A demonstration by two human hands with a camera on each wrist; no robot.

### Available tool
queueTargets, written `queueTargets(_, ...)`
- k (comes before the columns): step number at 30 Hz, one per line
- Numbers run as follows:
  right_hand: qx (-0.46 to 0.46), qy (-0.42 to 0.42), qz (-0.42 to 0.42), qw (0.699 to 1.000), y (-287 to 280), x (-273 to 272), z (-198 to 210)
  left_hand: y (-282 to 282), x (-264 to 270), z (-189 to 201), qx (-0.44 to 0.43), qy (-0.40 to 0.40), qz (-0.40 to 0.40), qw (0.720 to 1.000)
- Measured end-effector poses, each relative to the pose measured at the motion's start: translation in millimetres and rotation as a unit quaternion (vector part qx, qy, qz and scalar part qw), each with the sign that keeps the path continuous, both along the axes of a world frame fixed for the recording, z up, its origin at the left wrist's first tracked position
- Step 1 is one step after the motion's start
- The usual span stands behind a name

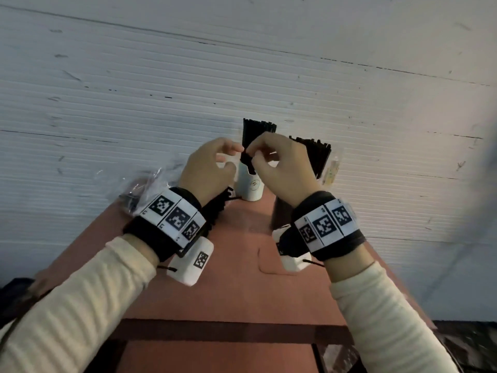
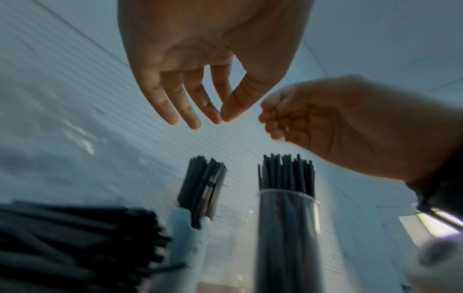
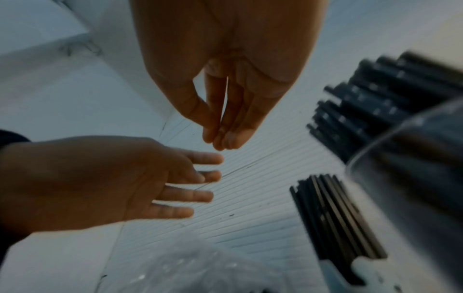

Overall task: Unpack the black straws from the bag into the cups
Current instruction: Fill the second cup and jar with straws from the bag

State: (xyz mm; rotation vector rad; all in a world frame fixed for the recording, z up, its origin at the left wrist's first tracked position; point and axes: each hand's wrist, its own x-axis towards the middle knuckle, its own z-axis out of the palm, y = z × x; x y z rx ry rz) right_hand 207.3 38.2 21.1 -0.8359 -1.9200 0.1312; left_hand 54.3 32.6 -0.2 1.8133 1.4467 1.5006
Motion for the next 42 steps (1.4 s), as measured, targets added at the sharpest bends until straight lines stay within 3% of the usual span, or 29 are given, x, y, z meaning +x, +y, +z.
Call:
queueTargets(4, -0.159, -0.116, 0.043, 0.979, 2, -37, -21, -16, -49, 6, 0.023, 0.064, 0.09, 0.994)
queueTargets(7, -0.224, -0.217, 0.062, 0.948, 10, -64, -37, -17, -77, 1, -0.026, 0.128, 0.122, 0.984)
queueTargets(12, -0.24, -0.399, 0.051, 0.884, 19, -102, -45, -13, -100, -12, -0.122, 0.189, 0.066, 0.972)
queueTargets(15, -0.231, -0.459, 0.019, 0.858, 27, -116, -49, -9, -107, -20, -0.139, 0.197, 0.064, 0.968)
queueTargets(27, -0.194, -0.491, 0.04, 0.849, 33, -131, -48, -3, -121, -18, -0.129, 0.085, 0.089, 0.984)
queueTargets(30, -0.196, -0.475, 0.041, 0.857, 33, -128, -43, -4, -120, -21, -0.129, 0.084, 0.087, 0.984)
queueTargets(35, -0.212, -0.387, 0.057, 0.896, 38, -113, -40, 0, -119, -24, -0.125, 0.081, 0.084, 0.985)
queueTargets(42, -0.224, -0.351, 0.072, 0.906, 36, -84, -32, 0, -120, -26, -0.104, 0.118, 0.081, 0.984)
